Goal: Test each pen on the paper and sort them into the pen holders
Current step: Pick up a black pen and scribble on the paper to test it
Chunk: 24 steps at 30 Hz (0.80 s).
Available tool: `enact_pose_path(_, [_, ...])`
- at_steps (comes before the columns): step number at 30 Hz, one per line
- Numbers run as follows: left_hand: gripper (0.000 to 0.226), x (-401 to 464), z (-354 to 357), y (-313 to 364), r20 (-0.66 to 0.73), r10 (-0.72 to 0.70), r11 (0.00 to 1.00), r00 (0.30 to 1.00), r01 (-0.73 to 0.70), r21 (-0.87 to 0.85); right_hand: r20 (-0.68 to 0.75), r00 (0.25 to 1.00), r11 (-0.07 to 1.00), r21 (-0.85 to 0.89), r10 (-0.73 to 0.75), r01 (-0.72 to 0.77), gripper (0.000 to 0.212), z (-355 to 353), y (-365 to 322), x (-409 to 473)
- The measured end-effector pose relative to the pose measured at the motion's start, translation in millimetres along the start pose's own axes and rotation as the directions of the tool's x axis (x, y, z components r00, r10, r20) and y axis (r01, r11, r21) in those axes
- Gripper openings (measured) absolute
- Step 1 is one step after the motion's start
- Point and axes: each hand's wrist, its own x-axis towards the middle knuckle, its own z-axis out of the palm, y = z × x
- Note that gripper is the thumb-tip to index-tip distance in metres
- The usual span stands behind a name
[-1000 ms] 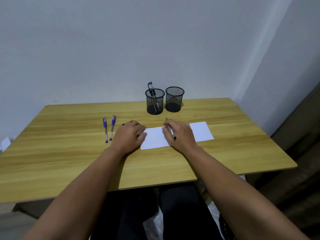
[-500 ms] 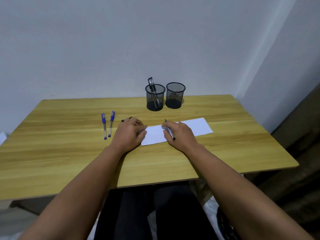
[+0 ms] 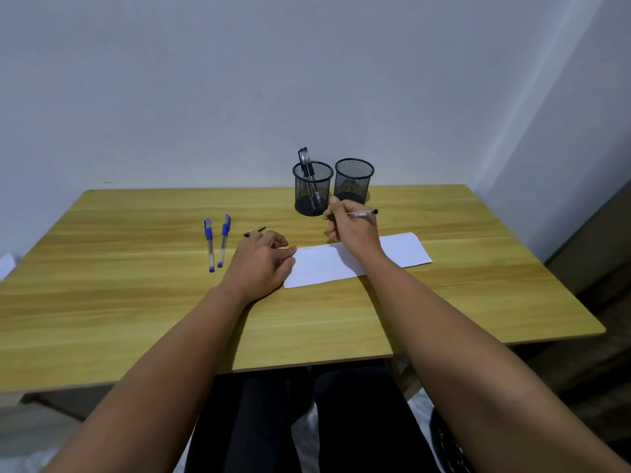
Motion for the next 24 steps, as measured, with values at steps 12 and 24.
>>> enact_pose_path(12, [0.054, -11, -1, -5, 0.055, -0.030, 0.997, 0.998, 0.034, -0.069, 0.098, 0.991, 0.992, 0.075, 0.096, -0.103, 0.024, 3, 29, 1])
enact_pose_path(24, [0.058, -16, -3, -1, 0.053, -0.067, 0.997, 0.996, 0.068, -0.021, 0.129, 0.985, 0.989, 0.074, 0.114, -0.124, 0.050, -7, 29, -1])
